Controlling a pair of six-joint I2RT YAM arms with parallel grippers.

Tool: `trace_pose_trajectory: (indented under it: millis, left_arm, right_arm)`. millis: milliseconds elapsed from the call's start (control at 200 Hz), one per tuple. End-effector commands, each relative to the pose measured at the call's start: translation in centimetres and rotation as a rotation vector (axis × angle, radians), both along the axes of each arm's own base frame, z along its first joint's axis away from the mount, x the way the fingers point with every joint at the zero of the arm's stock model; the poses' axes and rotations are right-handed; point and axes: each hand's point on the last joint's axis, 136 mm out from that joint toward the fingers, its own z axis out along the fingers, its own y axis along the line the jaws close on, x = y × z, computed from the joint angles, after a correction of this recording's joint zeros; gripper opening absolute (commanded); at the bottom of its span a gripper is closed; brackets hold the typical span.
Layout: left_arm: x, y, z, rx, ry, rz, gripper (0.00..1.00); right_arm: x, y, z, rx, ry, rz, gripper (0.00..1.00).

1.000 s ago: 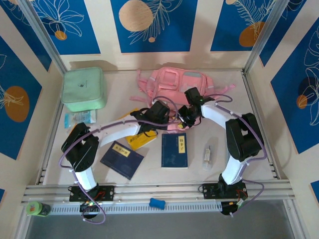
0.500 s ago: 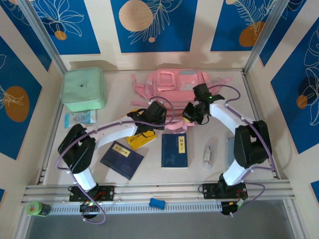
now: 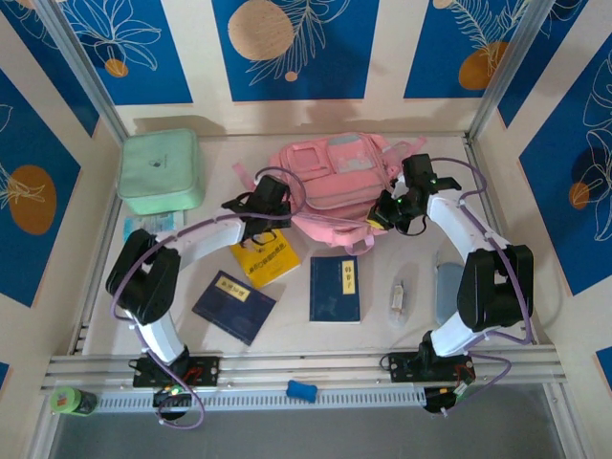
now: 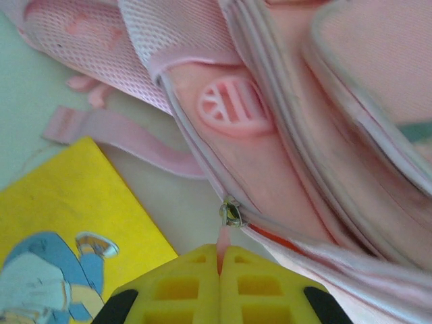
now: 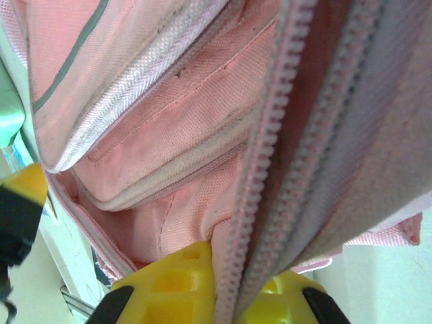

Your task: Pack the student bag

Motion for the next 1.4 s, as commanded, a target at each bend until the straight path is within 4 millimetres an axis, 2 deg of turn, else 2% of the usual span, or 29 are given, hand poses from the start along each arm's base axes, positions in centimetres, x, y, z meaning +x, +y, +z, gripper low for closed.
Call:
trace_pose_trajectory:
  millis: [0, 85, 200, 405, 465, 515, 560, 610, 735, 795, 835, 940, 1116, 1256, 1396]
  left_arm:
    - [3.9, 3.1, 0.8, 0.023, -0.047, 0.091, 0.0]
    - [5.6, 4.0, 0.8, 0.019, -0.04, 0.113, 0.0]
    - [6.8, 3.7, 1.1, 0.001, -0.038, 0.088, 0.0]
    - [7.1, 2.7, 0.9, -0.007, -0.026, 0.032, 0.0]
    - [6.9, 2.8, 1.3, 0.007, -0.017, 0.018, 0.0]
    - [6.5, 2.9, 1.8, 0.016, -0.007, 0.001, 0.17]
    - [5.8, 2.8, 2.3, 0.005, -0.001, -0.02, 0.25]
    - [4.6, 2.6, 2.9, -0.025, 0.006, -0.043, 0.33]
    - [1.2, 2.8, 4.4, -0.121, 0.015, -0.06, 0.45]
    - [-0.6, 3.1, 5.1, -0.174, 0.014, -0.051, 0.49]
    - [-1.9, 3.4, 5.2, -0.203, 0.021, -0.048, 0.51]
    - [-5.4, 4.9, 4.9, -0.237, 0.044, -0.018, 0.54]
    - [-9.9, 7.4, 3.0, -0.268, 0.082, 0.05, 0.6]
    - [-11.9, 9.3, 0.5, -0.254, 0.123, 0.137, 0.6]
    - [-12.6, 10.0, -1.1, -0.29, 0.112, 0.188, 0.61]
  right_arm:
    - [0.6, 0.3, 2.4, 0.033, -0.082, 0.039, 0.0]
    - [0.8, 0.7, 2.4, 0.049, -0.084, 0.05, 0.0]
    - [1.3, 1.2, 2.8, 0.065, -0.122, 0.041, 0.0]
    - [3.1, 4.4, 1.8, 0.117, -0.15, 0.057, 0.0]
    - [3.5, 4.8, 1.2, 0.094, -0.147, 0.067, 0.0]
    - [3.4, 4.7, 0.5, 0.077, -0.132, 0.067, 0.0]
    - [3.2, 4.8, 0.1, 0.089, -0.116, 0.072, 0.0]
    - [2.7, 4.9, -0.1, 0.106, -0.107, 0.082, 0.09]
    - [1.3, 4.0, 0.2, 0.061, -0.114, 0.096, 0.48]
    - [0.6, 3.6, 1.1, 0.042, -0.142, 0.101, 0.6]
    - [0.3, 3.8, 1.7, 0.043, -0.159, 0.111, 0.64]
    - [-1.6, 5.3, 2.4, -0.002, -0.157, 0.187, 0.68]
    - [-5.7, 12.2, 0.4, -0.032, -0.096, 0.396, 0.71]
    - [-7.1, 17.0, -1.7, -0.094, -0.094, 0.513, 0.76]
    - [-6.7, 19.8, -3.9, -0.133, -0.093, 0.536, 0.81]
